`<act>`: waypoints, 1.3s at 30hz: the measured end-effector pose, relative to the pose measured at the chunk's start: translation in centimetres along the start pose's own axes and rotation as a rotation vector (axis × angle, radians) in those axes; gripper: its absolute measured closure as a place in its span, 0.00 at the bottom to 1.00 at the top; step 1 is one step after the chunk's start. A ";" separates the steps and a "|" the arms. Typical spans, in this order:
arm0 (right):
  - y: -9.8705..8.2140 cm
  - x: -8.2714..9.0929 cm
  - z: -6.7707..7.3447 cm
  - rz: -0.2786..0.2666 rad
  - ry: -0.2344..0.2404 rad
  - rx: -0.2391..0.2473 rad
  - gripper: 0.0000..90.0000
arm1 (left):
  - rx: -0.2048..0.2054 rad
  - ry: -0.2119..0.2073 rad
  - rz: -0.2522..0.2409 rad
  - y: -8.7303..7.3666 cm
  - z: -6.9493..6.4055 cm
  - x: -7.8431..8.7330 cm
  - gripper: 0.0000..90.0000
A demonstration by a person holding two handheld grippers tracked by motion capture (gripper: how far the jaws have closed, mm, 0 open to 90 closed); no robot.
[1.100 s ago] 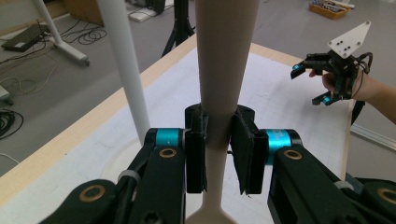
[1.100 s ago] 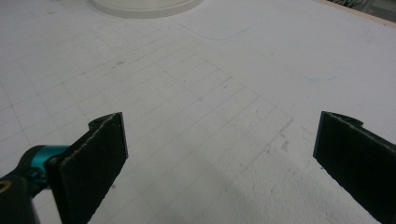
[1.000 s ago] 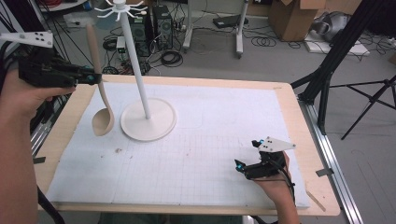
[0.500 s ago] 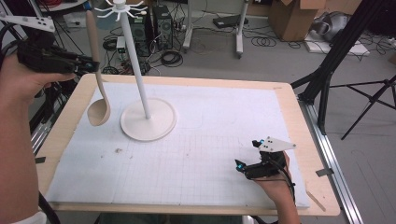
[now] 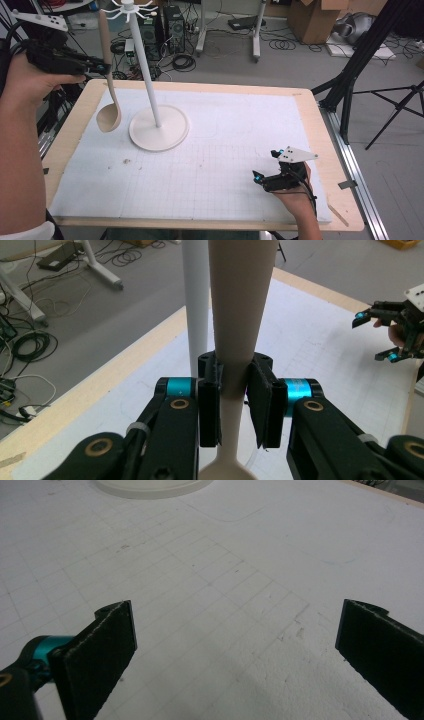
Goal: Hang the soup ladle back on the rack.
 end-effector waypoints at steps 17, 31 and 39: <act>0.0 0.1 0.0 -0.004 0.002 -0.001 0.02 | 0.009 0.052 0.061 0.4 0.5 -1.3 0.84; 0.1 0.1 0.0 -0.005 0.003 0.003 0.02 | 0.035 0.086 0.071 0.3 1.3 -2.0 0.82; 0.1 0.2 0.0 -0.012 0.000 0.002 0.02 | 0.036 0.100 0.056 0.0 0.9 -1.7 0.63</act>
Point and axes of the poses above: each handheld gripper's, and its own axes: x roughly backward along the jaws, y roughly out of its top, z roughly to its left, the point moved 7 cm from there along -x, roughly forward along the jaws, and after that the axes turned 10 degrees about x, right-handed, at the moved point
